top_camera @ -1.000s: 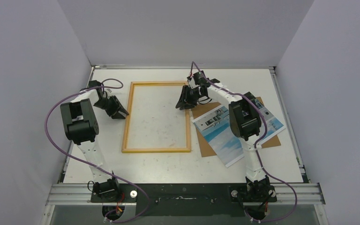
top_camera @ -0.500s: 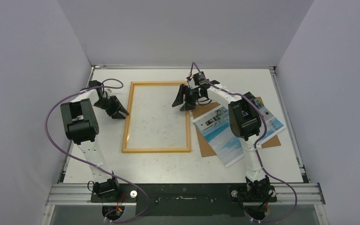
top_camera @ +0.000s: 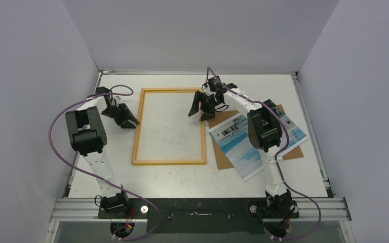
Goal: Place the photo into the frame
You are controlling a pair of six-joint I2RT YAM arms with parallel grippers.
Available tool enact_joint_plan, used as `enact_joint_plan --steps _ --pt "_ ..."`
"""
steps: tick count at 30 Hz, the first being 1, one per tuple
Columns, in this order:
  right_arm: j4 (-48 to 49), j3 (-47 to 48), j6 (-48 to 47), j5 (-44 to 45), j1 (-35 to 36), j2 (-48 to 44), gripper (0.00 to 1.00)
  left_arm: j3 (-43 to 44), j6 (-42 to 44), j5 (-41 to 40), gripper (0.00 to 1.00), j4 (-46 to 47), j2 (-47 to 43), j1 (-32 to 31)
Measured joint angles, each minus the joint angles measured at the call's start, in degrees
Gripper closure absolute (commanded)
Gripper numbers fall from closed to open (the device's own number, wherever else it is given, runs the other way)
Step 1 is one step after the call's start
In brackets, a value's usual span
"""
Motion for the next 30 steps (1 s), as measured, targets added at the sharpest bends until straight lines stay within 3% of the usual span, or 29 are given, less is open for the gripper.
enact_joint_plan --steps 23,30 --pt "-7.0 0.3 -3.3 8.7 0.3 -5.0 0.41 0.0 0.0 0.0 0.68 -0.3 0.0 -0.1" --pt "-7.1 -0.6 -5.0 13.9 0.3 -7.6 0.39 0.0 0.2 -0.1 0.63 -0.3 0.0 -0.1"
